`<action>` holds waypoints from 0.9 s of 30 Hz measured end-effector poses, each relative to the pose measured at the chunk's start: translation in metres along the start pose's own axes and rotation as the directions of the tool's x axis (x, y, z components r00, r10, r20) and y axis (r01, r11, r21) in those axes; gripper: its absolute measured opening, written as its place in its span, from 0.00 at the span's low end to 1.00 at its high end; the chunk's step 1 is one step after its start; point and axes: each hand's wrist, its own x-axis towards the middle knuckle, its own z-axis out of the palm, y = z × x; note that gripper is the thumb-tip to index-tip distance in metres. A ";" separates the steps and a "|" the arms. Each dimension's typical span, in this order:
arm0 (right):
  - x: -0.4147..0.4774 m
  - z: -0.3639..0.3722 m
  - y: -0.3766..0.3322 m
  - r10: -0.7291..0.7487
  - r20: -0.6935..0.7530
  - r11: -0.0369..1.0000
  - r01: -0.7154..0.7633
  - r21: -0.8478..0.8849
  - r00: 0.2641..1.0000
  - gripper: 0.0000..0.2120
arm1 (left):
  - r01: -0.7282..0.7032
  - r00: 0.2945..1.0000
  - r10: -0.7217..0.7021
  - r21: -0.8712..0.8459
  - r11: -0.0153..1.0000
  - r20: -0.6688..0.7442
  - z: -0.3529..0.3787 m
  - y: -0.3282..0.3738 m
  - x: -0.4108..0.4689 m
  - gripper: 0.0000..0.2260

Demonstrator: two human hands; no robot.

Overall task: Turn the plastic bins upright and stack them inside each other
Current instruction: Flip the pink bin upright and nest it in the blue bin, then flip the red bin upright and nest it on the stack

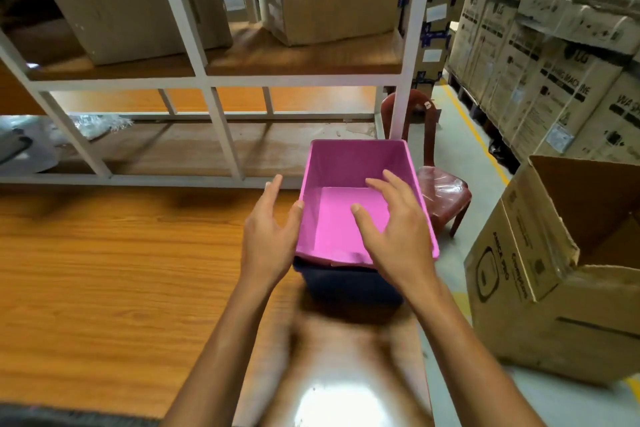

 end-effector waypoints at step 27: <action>-0.249 0.299 -0.236 -0.370 0.390 0.885 0.193 0.423 0.843 0.26 | 0.202 0.891 -0.105 0.178 0.963 -0.442 -0.382 -0.210 -0.195 0.25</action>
